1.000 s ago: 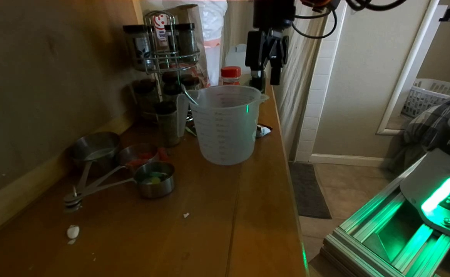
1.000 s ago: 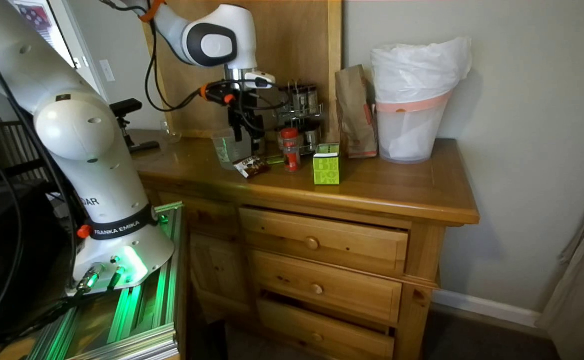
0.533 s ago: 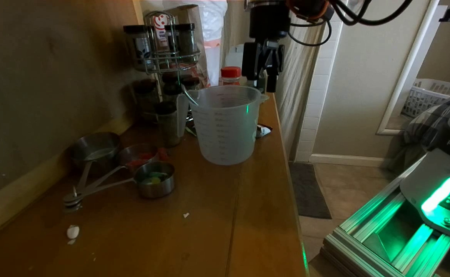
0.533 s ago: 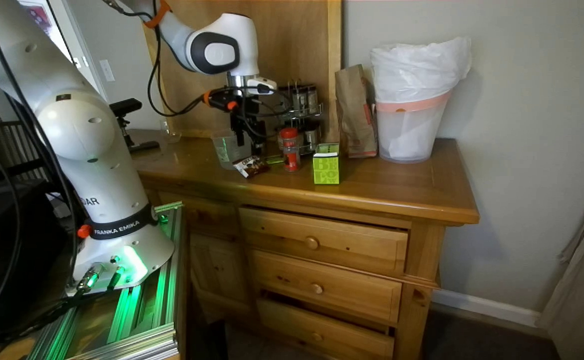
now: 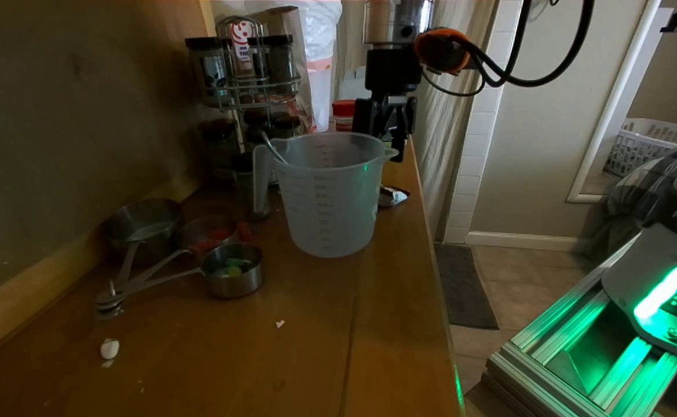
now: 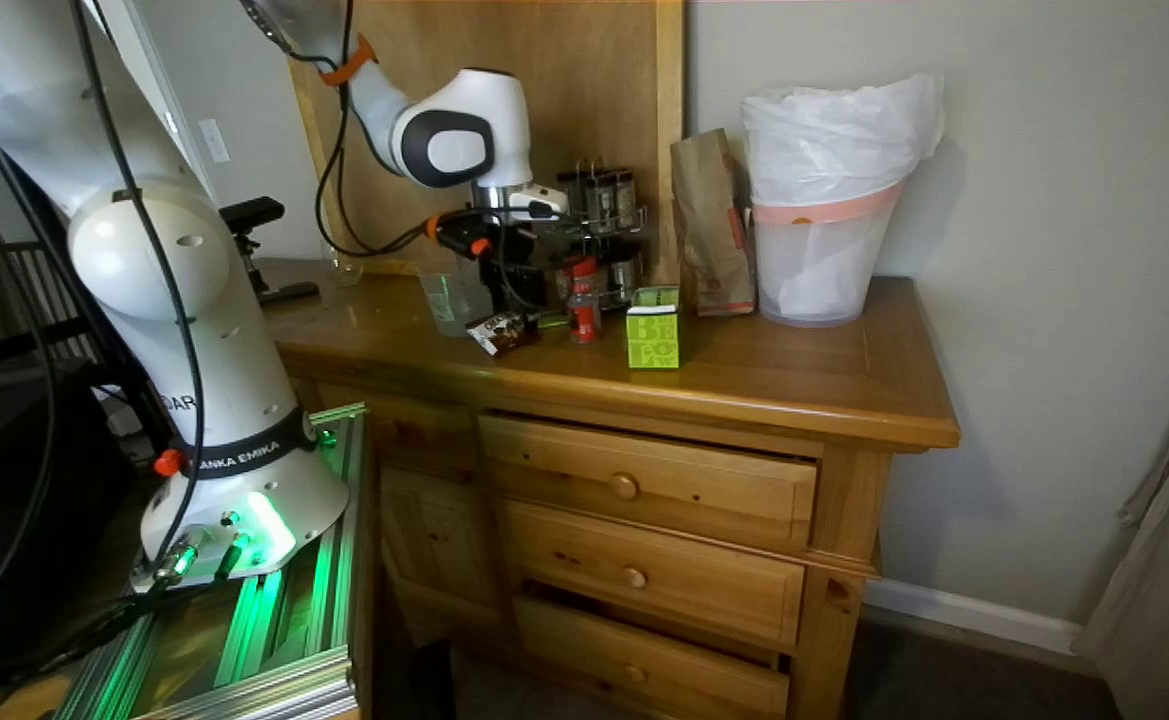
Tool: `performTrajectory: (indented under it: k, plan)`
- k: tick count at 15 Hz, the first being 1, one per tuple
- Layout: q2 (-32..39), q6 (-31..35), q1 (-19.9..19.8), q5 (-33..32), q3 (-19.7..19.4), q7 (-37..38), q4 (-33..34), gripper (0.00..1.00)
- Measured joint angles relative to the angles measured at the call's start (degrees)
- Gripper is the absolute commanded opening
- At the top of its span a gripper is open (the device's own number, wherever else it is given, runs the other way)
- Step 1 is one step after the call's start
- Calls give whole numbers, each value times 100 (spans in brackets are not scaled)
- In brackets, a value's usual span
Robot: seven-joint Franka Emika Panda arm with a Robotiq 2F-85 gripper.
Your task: Pick up the brown packet and put it on the top shelf of the circular spice rack
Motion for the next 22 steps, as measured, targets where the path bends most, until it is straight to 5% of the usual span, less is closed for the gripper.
performTrajectory:
  k: [13,14,22]
  plan:
    - [351,303,166,315,380,21,1,100]
    - [350,323,156,315,372,21,1,78]
    - [546,340,148,1135,235,-780,11,25]
